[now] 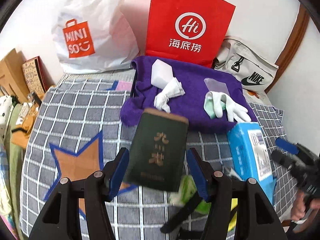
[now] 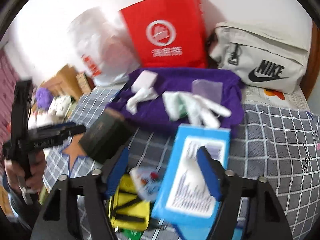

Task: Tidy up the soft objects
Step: 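Withdraw both tools from the towel back toward the pile of items, then grasp the black watch strap with the left tool while the right tool grasps the orange-print snack packet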

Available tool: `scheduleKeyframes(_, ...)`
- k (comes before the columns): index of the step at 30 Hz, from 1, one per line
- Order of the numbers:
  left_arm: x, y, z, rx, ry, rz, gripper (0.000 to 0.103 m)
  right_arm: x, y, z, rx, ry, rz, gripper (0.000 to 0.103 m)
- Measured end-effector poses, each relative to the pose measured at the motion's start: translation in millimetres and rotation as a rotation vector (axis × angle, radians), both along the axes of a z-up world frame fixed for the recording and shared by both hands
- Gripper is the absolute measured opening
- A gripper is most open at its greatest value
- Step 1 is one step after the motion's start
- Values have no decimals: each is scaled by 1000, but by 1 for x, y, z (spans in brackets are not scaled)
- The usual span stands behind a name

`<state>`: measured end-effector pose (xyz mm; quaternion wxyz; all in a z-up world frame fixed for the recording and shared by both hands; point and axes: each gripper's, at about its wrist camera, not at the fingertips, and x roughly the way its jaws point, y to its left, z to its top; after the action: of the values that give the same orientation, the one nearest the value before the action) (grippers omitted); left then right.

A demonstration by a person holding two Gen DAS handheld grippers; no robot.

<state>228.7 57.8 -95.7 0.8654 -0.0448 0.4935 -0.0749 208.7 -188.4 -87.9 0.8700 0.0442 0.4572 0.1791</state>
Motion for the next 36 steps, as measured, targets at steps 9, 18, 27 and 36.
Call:
scheduleKeyframes(9,-37,15,-12,-63,6,6,58,-24,59,-30,-201,-14,153,35)
scheduleKeyframes(18,-46,29,-24,-92,14,10,58,-13,77,-60,-410,8,143,5)
scheduleKeyframes(27,-54,24,-32,-86,30,7,58,-46,41,-10,-113,-64,74,3)
scheduleKeyframes(36,-78,4,-42,-30,31,-30,58,-102,7,4,42,-46,63,3)
